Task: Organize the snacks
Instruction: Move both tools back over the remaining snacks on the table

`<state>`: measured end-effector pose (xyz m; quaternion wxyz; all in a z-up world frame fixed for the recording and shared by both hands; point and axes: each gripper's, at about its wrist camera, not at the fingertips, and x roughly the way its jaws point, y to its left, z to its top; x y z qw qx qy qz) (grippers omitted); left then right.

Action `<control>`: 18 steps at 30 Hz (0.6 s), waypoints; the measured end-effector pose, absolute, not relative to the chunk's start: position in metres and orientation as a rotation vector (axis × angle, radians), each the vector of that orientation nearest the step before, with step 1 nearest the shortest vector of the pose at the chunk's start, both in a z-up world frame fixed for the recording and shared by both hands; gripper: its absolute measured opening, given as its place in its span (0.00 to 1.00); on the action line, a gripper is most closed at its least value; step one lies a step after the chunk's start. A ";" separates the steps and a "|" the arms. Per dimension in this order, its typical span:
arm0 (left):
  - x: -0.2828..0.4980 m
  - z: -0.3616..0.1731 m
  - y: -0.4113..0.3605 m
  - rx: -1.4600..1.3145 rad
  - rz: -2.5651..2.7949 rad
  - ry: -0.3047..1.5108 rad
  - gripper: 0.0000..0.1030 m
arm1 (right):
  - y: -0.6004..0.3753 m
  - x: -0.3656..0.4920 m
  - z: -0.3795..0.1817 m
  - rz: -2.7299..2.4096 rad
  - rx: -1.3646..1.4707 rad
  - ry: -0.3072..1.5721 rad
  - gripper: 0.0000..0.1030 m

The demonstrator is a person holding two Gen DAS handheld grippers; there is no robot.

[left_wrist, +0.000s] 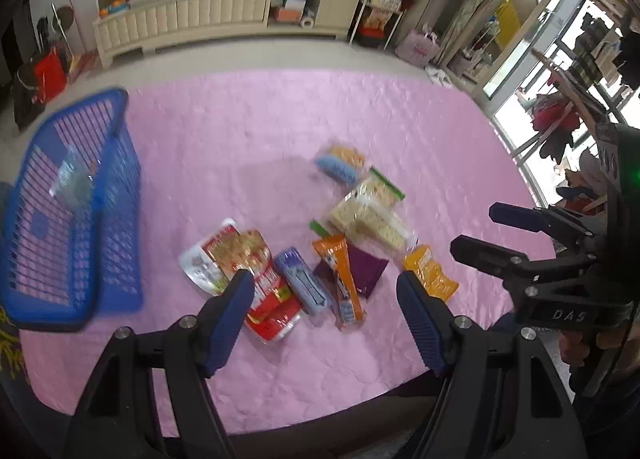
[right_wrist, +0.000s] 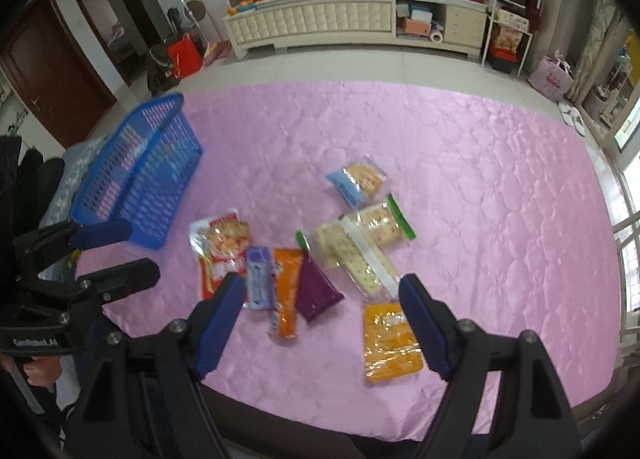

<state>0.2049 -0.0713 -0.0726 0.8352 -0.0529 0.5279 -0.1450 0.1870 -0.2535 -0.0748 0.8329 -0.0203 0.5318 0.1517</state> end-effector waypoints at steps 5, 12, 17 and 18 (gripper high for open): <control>0.212 -0.099 -0.079 -0.138 -0.296 1.177 0.70 | -0.256 0.194 -0.105 0.326 -0.083 1.168 0.80; 0.225 -0.131 -0.076 -0.151 -0.262 1.222 0.70 | -0.260 0.213 -0.140 0.326 -0.140 1.209 0.80; 0.233 -0.152 -0.079 -0.145 -0.246 1.257 0.70 | -0.258 0.231 -0.164 0.346 -0.170 1.232 0.80; 0.235 -0.157 -0.079 -0.145 -0.245 1.265 0.70 | -0.257 0.235 -0.168 0.352 -0.178 1.235 0.80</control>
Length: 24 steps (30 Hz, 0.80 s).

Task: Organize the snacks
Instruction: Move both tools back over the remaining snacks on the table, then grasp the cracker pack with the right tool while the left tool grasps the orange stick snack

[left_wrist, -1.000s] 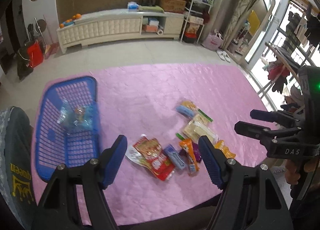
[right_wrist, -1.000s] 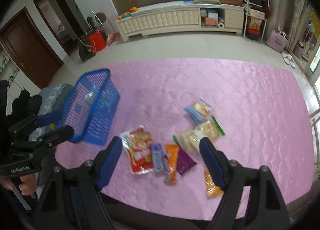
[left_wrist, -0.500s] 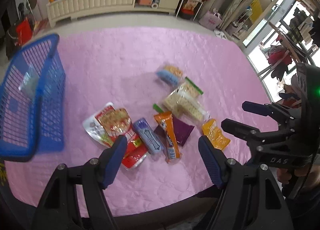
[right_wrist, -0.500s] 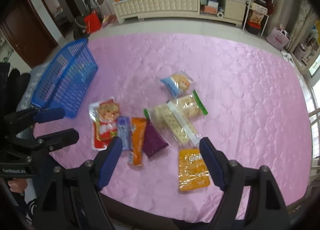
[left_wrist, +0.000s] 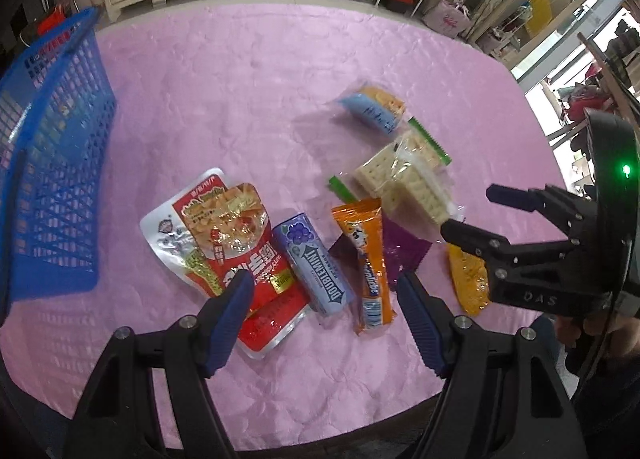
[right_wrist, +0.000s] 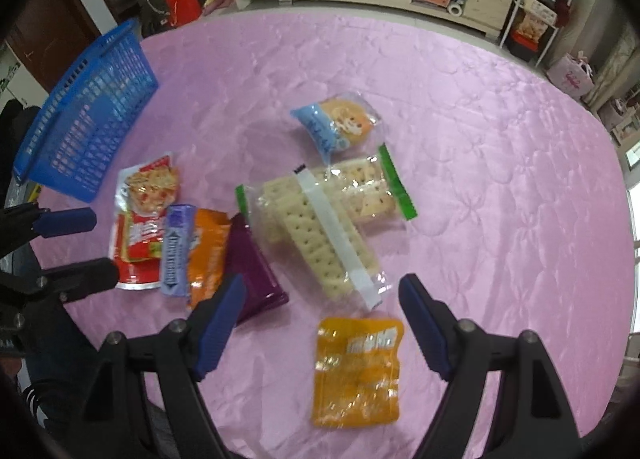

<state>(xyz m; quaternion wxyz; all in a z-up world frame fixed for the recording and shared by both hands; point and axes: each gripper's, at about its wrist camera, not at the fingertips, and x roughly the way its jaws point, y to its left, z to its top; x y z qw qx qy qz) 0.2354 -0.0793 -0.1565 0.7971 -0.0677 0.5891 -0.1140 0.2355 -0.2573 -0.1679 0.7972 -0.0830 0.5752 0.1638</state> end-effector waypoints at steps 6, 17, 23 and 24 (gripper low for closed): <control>0.244 -0.165 -0.082 -0.131 -0.242 1.287 0.70 | -0.249 0.256 -0.194 0.373 -0.276 1.252 0.80; 0.253 -0.167 -0.079 -0.160 -0.245 1.303 0.70 | -0.252 0.262 -0.190 0.395 -0.261 1.236 0.52; 0.244 -0.148 -0.082 -0.126 -0.251 1.245 0.70 | -0.260 0.251 -0.138 0.342 -0.166 1.159 0.52; 0.242 -0.145 -0.084 -0.119 -0.254 1.239 0.70 | -0.262 0.249 -0.133 0.340 -0.140 1.159 0.52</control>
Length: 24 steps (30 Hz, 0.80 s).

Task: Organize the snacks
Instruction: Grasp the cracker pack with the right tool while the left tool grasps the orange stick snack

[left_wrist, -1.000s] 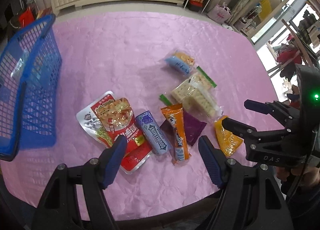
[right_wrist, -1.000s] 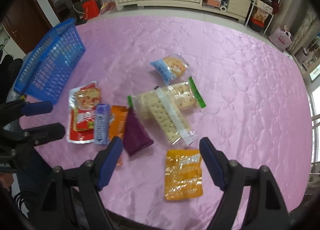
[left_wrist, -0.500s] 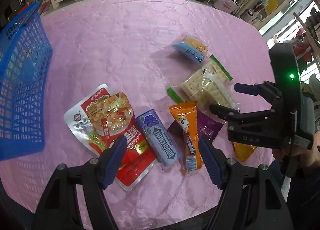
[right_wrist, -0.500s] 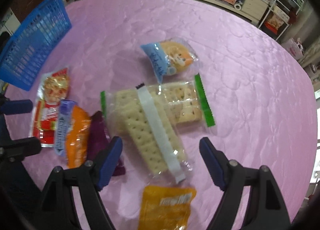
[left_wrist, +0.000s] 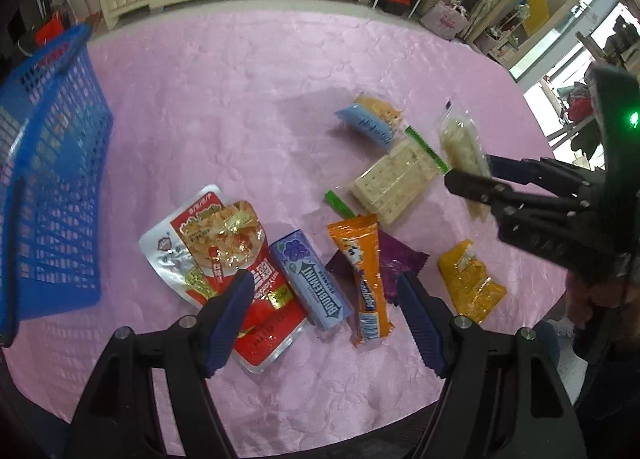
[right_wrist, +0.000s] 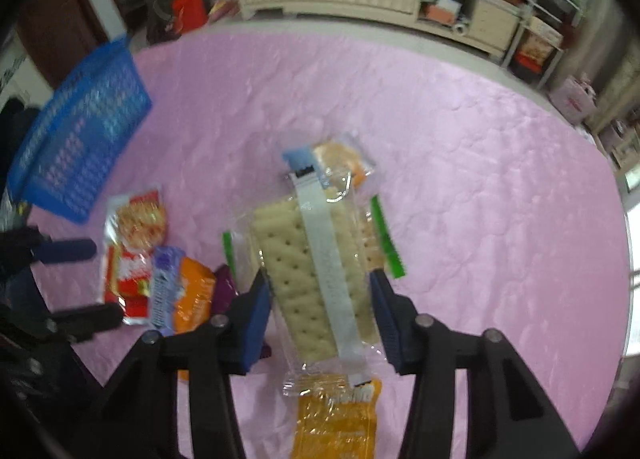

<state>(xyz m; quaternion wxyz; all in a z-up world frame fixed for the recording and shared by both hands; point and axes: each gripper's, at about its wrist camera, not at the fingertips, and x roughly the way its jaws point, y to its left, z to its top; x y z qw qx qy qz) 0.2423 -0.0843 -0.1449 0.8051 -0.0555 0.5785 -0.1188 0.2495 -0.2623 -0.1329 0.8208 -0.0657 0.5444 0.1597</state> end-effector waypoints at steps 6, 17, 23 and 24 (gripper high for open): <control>0.236 -0.139 -0.098 -0.101 -0.295 1.235 0.69 | -0.278 0.232 -0.129 0.331 0.014 1.235 0.52; 0.244 -0.166 -0.115 -0.146 -0.314 1.346 0.53 | -0.303 0.214 -0.145 0.302 0.100 1.284 0.52; 0.249 -0.177 -0.125 -0.140 -0.325 1.377 0.44 | -0.302 0.211 -0.162 0.317 0.127 1.314 0.52; 0.250 -0.179 -0.127 -0.135 -0.322 1.381 0.42 | -0.302 0.210 -0.164 0.318 0.135 1.317 0.52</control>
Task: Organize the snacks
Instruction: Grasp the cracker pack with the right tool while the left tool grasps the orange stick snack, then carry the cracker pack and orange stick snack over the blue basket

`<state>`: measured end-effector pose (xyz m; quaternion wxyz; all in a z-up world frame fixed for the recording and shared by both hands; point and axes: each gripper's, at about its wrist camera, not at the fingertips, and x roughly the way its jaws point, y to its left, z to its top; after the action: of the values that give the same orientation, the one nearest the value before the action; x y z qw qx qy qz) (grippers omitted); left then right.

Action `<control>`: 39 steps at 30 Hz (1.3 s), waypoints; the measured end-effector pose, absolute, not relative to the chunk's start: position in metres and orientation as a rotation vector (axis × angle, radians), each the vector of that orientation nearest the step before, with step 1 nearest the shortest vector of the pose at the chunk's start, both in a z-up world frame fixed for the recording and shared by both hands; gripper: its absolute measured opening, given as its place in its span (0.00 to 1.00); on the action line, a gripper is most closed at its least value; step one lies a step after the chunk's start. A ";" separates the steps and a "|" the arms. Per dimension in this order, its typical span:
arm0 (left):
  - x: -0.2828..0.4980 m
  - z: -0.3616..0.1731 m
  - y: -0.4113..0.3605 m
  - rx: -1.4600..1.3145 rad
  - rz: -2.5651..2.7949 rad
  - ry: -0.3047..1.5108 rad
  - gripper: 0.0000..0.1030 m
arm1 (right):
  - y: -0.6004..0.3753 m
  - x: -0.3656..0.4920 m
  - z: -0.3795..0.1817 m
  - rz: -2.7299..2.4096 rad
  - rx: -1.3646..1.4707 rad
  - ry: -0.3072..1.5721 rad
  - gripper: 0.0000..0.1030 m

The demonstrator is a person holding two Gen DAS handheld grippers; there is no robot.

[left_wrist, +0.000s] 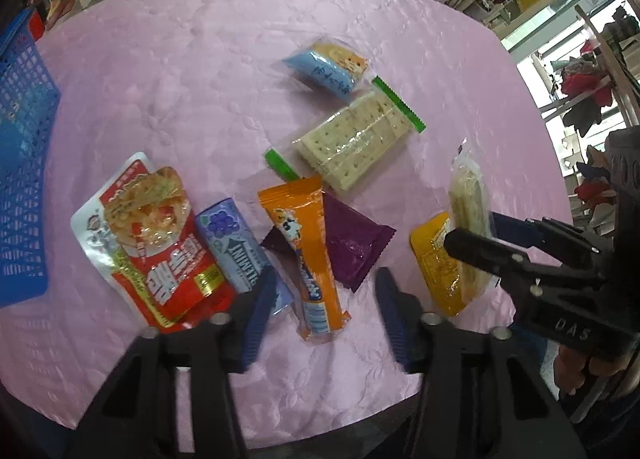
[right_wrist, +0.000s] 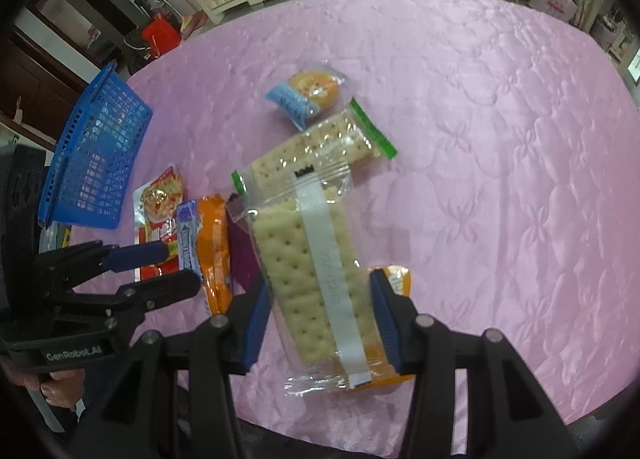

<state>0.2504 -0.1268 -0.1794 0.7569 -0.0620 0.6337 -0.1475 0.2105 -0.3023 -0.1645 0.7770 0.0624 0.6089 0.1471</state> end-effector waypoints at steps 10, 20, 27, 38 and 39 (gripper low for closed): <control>0.263 -0.208 -0.142 -0.095 -0.292 1.436 0.25 | -0.311 0.212 -0.182 0.312 0.201 1.352 0.52; 0.252 -0.207 -0.147 -0.075 -0.321 1.417 0.13 | -0.306 0.202 -0.170 0.289 0.185 1.348 0.52; 0.238 -0.166 -0.121 -0.082 -0.339 1.349 0.13 | -0.282 0.199 -0.137 0.293 0.145 1.308 0.52; 0.229 -0.097 -0.039 -0.093 -0.291 1.250 0.13 | -0.209 0.214 -0.076 0.373 0.111 1.235 0.52; 0.228 -0.091 -0.029 -0.096 -0.284 1.239 0.13 | -0.201 0.216 -0.072 0.383 0.108 1.231 0.52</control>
<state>0.2282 -0.0290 -0.0906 0.8038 -0.0449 0.5783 -0.1324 0.2156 -0.2013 -0.0719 0.7979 0.0502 0.5735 0.1786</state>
